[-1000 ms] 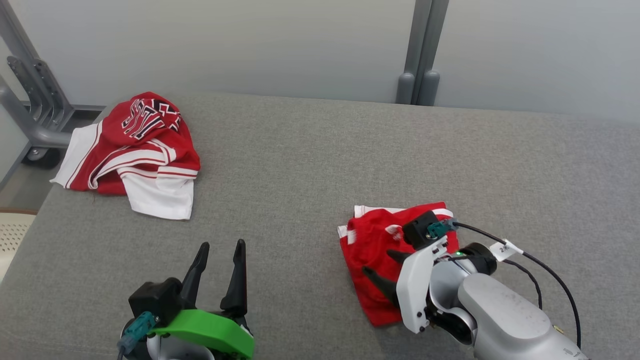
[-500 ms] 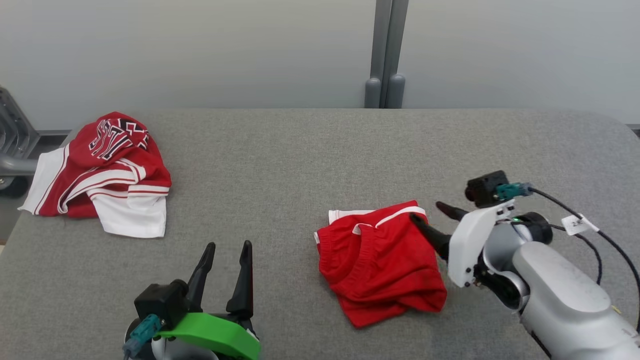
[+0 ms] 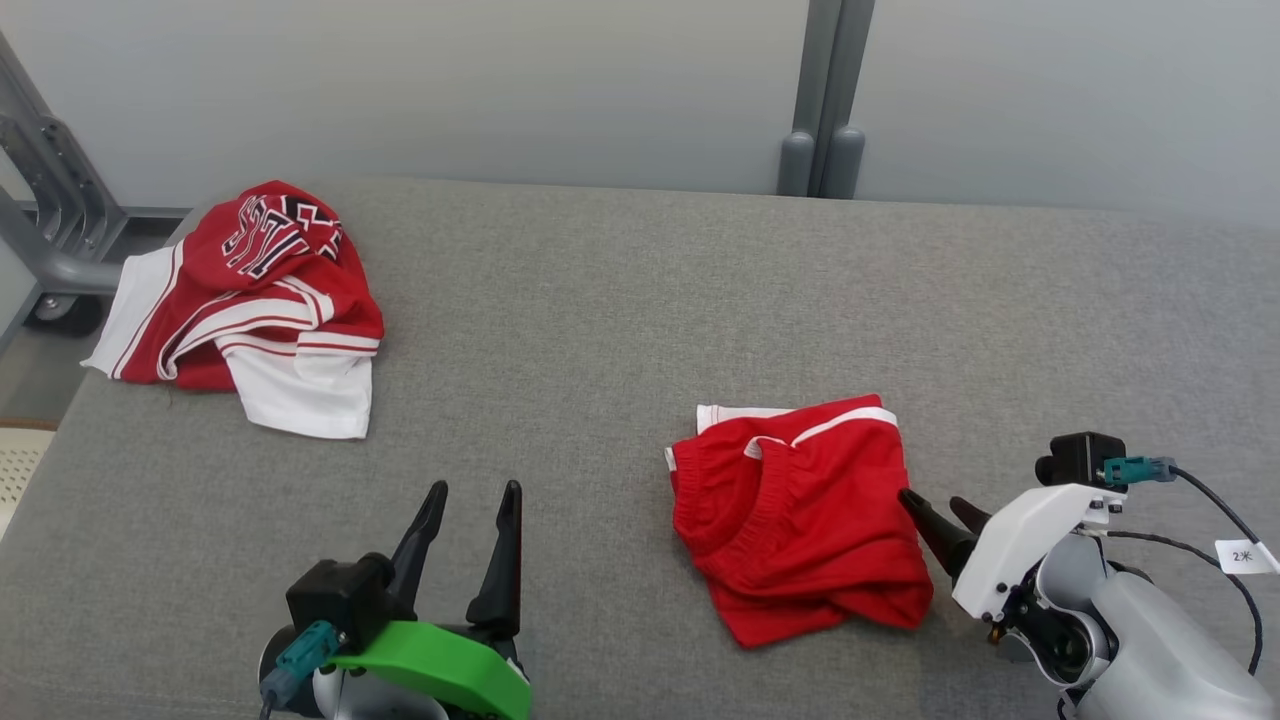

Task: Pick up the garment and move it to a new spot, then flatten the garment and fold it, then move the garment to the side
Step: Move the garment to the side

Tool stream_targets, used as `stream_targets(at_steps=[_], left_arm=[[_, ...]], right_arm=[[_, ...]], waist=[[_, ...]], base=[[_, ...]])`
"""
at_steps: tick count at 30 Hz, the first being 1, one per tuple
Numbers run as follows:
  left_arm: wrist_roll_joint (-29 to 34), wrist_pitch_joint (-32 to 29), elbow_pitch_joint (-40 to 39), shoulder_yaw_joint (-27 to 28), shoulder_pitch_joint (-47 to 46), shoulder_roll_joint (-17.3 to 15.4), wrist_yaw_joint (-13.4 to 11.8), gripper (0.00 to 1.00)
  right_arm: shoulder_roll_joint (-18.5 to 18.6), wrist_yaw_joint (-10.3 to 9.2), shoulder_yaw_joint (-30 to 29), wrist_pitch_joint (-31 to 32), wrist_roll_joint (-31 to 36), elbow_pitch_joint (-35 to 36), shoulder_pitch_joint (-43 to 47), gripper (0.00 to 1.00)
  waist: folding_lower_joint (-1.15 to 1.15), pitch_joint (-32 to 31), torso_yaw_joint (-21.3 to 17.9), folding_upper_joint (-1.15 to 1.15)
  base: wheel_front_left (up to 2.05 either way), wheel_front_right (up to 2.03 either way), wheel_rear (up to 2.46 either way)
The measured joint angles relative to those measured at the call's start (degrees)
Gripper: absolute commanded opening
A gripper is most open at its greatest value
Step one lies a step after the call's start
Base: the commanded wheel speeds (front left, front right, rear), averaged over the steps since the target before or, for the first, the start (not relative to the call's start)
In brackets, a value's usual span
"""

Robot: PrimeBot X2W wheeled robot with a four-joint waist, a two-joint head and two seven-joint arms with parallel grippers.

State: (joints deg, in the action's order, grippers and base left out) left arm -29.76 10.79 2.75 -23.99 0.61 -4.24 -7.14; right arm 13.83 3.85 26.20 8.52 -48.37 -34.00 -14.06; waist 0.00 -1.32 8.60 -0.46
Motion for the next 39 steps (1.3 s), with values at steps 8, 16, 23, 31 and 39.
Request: stream_targets(at_steps=[8,16,23,31,39], left_arm=[[0.36,-0.20,-0.97,1.13,-0.01,0.01,0.00,1.00],[1.41,-0.65,-1.47,1.92,-0.01,0.04,0.00,1.00],[1.87,-0.67,-1.87,2.43,-0.01,0.08,0.00,1.00],[2.40,-0.68,-3.26,3.82,-0.01,0.13,0.00,1.00],[3.39,-0.96,-5.68,4.82,-0.02,0.10,0.00,1.00]], right_arm=[[-1.60,-0.51,-3.03,0.36,-4.27,-2.60,0.14,1.00],[-2.16,-0.41,-3.66,1.88,-5.72,-4.98,-0.30,0.79],[-1.24,0.34,-1.83,0.77,-3.02,-5.03,-2.89,0.00],[-0.35,0.69,-1.35,-1.11,-0.87,-5.38,-6.12,0.00],[3.55,0.70,-0.99,-2.30,2.85,-5.65,-11.91,0.00]], waist=[[0.00,1.71,2.36,0.00],[0.00,2.82,3.44,0.00],[0.00,3.38,3.47,0.00],[0.00,3.91,1.98,0.00],[0.00,4.91,-0.93,0.00]], base=[[0.00,0.00,0.00],[0.00,0.00,0.00],[0.00,0.00,0.00],[0.00,0.00,0.00],[0.00,0.00,0.00]])
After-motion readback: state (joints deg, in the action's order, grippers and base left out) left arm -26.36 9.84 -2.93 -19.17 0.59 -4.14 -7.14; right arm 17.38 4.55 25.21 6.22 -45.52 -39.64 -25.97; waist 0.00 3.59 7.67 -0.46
